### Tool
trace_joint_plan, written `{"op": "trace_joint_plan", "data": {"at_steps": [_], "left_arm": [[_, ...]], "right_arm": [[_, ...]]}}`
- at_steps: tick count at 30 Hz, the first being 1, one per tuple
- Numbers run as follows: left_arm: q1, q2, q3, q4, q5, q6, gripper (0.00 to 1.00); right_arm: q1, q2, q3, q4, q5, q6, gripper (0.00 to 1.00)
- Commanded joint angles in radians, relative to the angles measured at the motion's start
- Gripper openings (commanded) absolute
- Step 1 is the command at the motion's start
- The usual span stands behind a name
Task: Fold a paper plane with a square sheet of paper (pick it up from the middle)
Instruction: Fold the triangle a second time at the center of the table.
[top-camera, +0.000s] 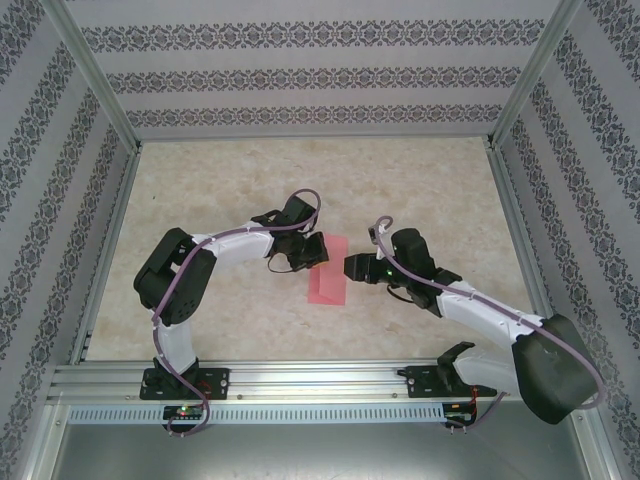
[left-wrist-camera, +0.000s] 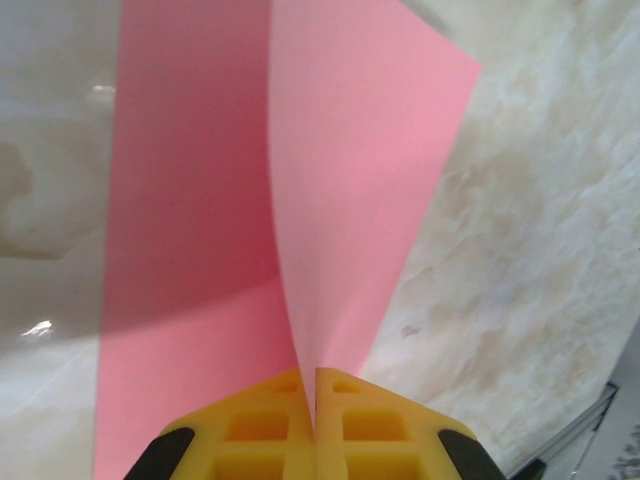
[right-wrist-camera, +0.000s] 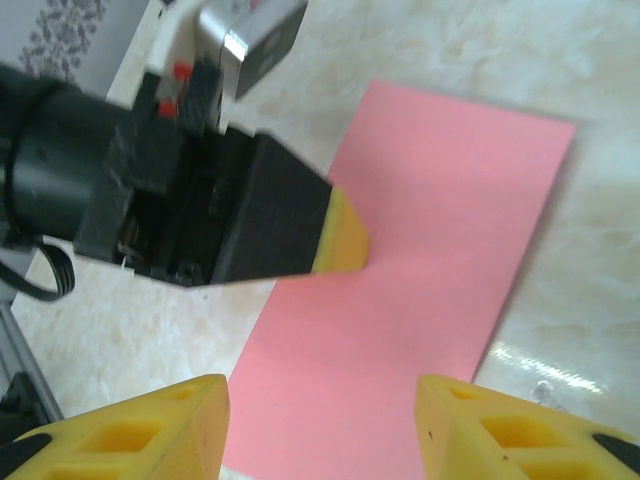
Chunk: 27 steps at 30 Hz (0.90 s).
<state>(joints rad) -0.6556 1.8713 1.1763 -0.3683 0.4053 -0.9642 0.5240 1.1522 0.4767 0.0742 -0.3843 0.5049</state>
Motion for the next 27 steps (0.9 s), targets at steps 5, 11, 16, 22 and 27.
{"op": "trace_joint_plan", "data": {"at_steps": [5, 11, 16, 22, 27], "left_arm": [[0.029, -0.028, 0.017, -0.124, 0.026, 0.158, 0.0], [0.033, -0.023, 0.035, -0.123, 0.042, 0.156, 0.0], [0.032, -0.013, 0.046, -0.129, 0.044, 0.154, 0.0], [0.033, -0.004, 0.044, -0.119, 0.055, 0.147, 0.01], [0.032, -0.004, 0.041, -0.116, 0.058, 0.143, 0.02]], "right_arm": [[0.086, -0.053, -0.008, -0.071, 0.108, 0.016, 0.52], [0.34, -0.011, 0.069, -0.156, 0.359, -0.104, 0.56], [0.538, 0.04, 0.111, -0.163, 0.611, -0.201, 0.7], [0.66, 0.194, 0.217, -0.244, 0.777, -0.289, 0.71], [0.705, 0.354, 0.313, -0.267, 0.869, -0.309, 0.69]]}}
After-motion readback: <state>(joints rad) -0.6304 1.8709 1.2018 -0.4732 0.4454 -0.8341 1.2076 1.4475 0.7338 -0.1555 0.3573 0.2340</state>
